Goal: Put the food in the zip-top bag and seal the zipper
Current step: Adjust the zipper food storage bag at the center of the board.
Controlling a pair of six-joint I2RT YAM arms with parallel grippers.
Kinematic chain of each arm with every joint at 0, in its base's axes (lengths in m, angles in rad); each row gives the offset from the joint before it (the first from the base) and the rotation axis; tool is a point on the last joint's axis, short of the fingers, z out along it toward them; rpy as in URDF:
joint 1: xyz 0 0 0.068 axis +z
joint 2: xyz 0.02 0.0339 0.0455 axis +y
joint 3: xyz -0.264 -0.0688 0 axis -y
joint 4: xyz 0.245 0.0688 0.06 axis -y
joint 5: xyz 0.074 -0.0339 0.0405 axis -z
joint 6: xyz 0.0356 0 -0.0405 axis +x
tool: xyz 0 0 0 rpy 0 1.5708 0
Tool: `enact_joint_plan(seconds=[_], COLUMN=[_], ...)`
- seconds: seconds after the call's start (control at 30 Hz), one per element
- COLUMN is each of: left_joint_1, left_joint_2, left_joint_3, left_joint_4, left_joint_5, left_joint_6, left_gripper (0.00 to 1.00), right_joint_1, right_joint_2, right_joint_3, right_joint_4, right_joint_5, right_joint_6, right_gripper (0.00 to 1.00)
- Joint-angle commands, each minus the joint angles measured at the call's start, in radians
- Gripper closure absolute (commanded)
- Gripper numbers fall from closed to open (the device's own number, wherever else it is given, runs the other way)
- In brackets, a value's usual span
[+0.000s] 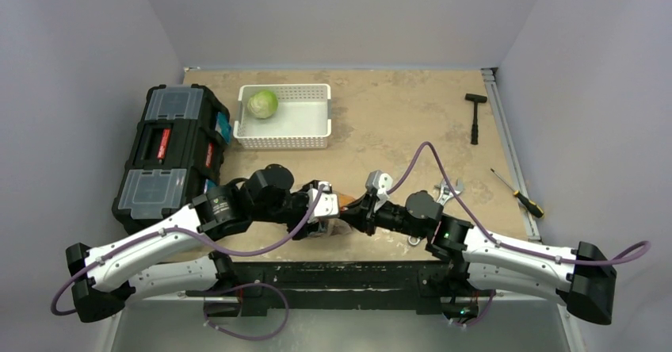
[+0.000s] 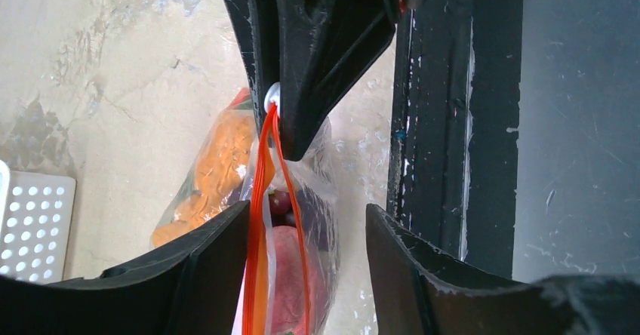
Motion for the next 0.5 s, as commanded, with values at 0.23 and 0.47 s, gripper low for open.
enact_joint_plan(seconds=[0.23,0.47], left_joint_1=[-0.023,-0.028], left_joint_2=[-0.04,-0.022], left_joint_3=[-0.048,-0.065], left_joint_4=[0.093,0.129], left_joint_5=[-0.209,-0.185], left_joint_6=[0.087,0.084], left_gripper=[0.49,0.65], right_joint_1=[-0.001,-0.002], right_joint_2=[-0.01,0.003], right_joint_3=[0.08,0.107], right_joint_4=[0.0,-0.036], right_joint_5=[0.005,-0.004], right_joint_6=[0.022,0.033], right_gripper=[1.0,1.0])
